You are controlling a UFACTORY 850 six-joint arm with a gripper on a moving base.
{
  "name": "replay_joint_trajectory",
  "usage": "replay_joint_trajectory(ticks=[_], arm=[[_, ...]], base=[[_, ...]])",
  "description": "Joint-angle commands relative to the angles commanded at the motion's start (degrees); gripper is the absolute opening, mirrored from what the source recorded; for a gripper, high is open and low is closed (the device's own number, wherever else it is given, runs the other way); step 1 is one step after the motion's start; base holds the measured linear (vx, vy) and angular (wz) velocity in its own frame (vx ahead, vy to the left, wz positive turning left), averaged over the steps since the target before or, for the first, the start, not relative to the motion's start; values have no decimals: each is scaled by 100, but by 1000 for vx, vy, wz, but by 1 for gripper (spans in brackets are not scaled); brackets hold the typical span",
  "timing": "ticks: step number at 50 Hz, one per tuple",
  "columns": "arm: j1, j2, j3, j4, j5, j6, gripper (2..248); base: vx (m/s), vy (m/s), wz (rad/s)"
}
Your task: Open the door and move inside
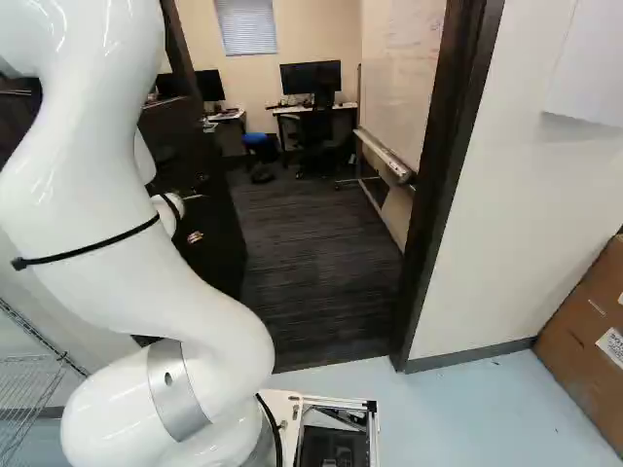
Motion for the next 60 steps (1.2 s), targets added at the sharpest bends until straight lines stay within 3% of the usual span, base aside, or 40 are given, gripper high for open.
replay_joint_trajectory(ticks=[41, 60], arm=[[-786, 77, 88, 591, 0, 0, 247], [-1145, -20, -20, 630, 0, 0, 247]], base=[[0, 0, 0], [0, 0, 0]])
